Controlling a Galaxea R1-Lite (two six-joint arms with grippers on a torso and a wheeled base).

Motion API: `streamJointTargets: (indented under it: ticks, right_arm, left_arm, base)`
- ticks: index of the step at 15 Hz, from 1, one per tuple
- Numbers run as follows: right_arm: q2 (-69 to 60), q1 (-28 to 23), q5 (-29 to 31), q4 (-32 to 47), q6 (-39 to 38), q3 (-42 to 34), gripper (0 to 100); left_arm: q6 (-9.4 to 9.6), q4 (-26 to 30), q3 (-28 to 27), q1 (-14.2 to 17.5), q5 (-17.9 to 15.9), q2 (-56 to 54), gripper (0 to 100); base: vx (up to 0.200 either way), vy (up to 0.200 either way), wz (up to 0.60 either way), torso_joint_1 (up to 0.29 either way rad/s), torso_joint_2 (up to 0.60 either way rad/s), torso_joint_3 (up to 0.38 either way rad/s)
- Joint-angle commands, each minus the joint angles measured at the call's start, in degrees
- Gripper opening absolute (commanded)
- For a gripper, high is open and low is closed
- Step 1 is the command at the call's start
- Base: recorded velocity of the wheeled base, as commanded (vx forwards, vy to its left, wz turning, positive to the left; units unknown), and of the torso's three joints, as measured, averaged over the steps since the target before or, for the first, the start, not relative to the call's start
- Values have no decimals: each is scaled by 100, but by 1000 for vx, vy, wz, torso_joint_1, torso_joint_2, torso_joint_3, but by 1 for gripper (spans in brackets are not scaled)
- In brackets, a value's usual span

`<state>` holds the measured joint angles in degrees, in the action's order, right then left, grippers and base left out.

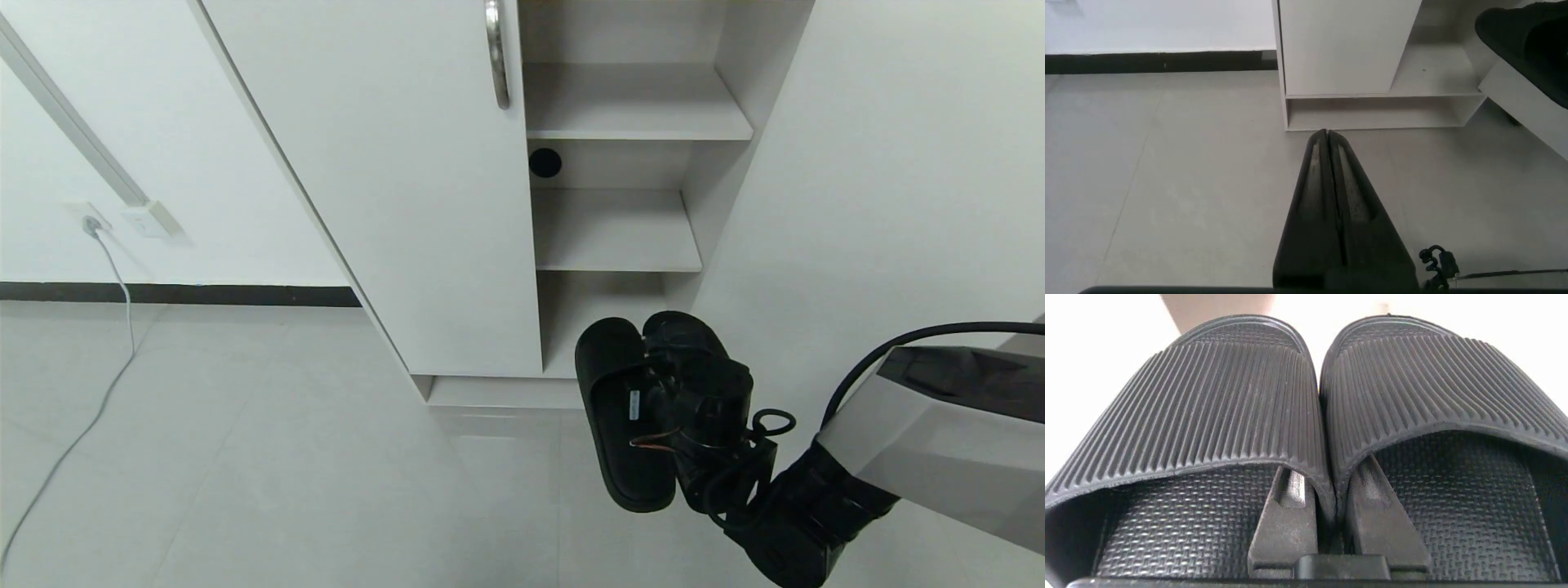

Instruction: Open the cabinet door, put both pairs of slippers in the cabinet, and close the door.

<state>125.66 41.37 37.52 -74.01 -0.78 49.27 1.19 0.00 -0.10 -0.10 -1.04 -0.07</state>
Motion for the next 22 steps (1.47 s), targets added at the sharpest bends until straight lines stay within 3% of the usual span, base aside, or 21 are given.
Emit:
streamJointTargets:
  ticks: [1,22]
  right_arm:
    - [11,-86,1,-8,-1,-14,0]
    - [20,-622,-96,36,25,38,0]
  left_arm:
    - [4,0,1,1,-2,7,0]
    - [4,0,1,1,-2,7,0]
  base:
    - [0,0,0,0,0,0]
    - [0,0,0,0,0,0]
